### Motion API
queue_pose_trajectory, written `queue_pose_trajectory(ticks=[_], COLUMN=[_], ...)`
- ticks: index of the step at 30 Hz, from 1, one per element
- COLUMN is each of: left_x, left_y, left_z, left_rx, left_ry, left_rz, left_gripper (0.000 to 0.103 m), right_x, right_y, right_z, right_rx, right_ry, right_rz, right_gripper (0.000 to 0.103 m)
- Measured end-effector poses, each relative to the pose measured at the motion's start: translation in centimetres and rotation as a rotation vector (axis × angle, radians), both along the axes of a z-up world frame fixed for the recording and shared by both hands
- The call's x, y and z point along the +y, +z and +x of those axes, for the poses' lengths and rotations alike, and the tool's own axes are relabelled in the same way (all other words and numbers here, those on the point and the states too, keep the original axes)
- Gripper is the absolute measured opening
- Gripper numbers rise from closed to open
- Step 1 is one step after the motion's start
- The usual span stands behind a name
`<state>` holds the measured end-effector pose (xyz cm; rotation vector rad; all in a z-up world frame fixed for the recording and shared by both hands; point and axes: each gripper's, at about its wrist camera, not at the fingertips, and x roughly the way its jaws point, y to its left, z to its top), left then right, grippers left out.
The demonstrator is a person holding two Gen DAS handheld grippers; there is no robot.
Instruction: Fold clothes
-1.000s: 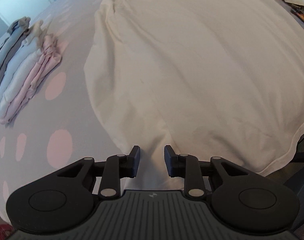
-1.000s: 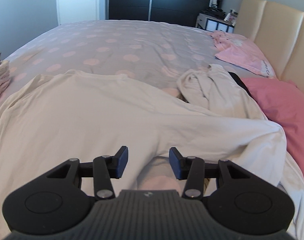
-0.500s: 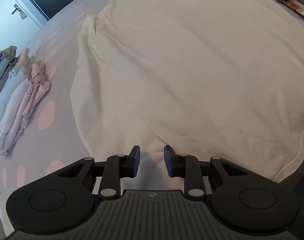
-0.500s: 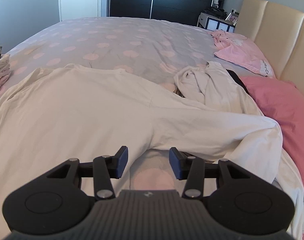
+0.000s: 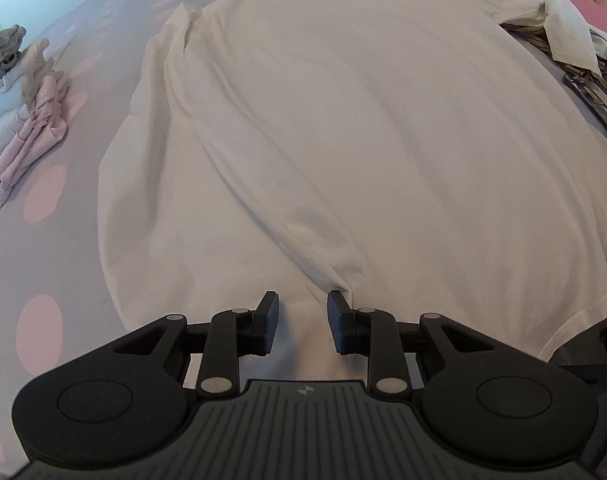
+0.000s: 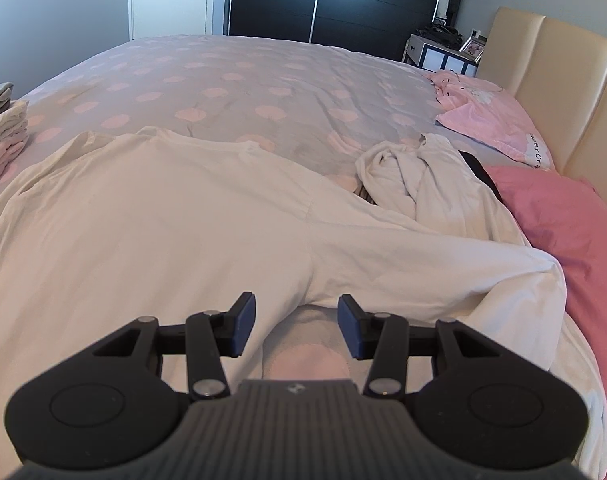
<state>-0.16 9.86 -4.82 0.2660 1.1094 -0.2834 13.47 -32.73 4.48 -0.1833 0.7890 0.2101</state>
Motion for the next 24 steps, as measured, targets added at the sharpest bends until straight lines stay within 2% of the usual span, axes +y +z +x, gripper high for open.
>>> queue_pose_trajectory(ticks=[5, 7, 10, 11, 12, 16, 19, 20, 23, 24], left_x=[-0.4, -0.5, 0.0, 0.3, 0.5, 1.3, 1.8, 1.8, 1.3, 1.3], left_y=[-0.4, -0.4, -0.3, -0.3, -0.3, 0.0, 0.0, 0.0, -0.1, -0.1], left_z=[0.8, 0.8, 1.0, 0.9, 0.8, 0.3, -0.3, -0.6, -1.4, -1.5], left_rx=[0.006, 0.018, 0.053, 0.059, 0.061, 0.074, 0.076, 0.075, 0.05, 0.045], left_ry=[0.014, 0.01, 0.02, 0.027, 0.031, 0.056, 0.053, 0.049, 0.004, -0.008], left_rz=[0.032, 0.04, 0.03, 0.036, 0.045, 0.058, 0.063, 0.068, 0.103, 0.118], left_gripper=[0.033, 0.034, 0.029, 0.021, 0.019, 0.02, 0.037, 0.048, 0.051, 0.055], right_x=[-0.4, -0.7, -1.1, -1.3, -1.3, -0.9, -0.2, -0.1, 0.5, 0.6], right_y=[-0.2, -0.4, -0.7, -0.9, -1.0, -1.4, -1.6, -1.6, -1.5, -1.5], right_z=[-0.2, -0.2, -0.1, -0.1, 0.0, -0.1, -0.1, -0.1, -0.1, -0.1], right_rx=[0.004, 0.008, 0.021, 0.027, 0.033, 0.052, 0.053, 0.053, 0.05, 0.049], right_ry=[-0.004, -0.01, -0.02, -0.022, -0.02, 0.008, 0.033, 0.038, 0.05, 0.052], right_rz=[-0.005, -0.009, -0.01, -0.009, -0.006, -0.01, -0.023, -0.025, -0.027, -0.029], right_gripper=[0.049, 0.049, 0.049, 0.049, 0.049, 0.052, 0.057, 0.057, 0.057, 0.057])
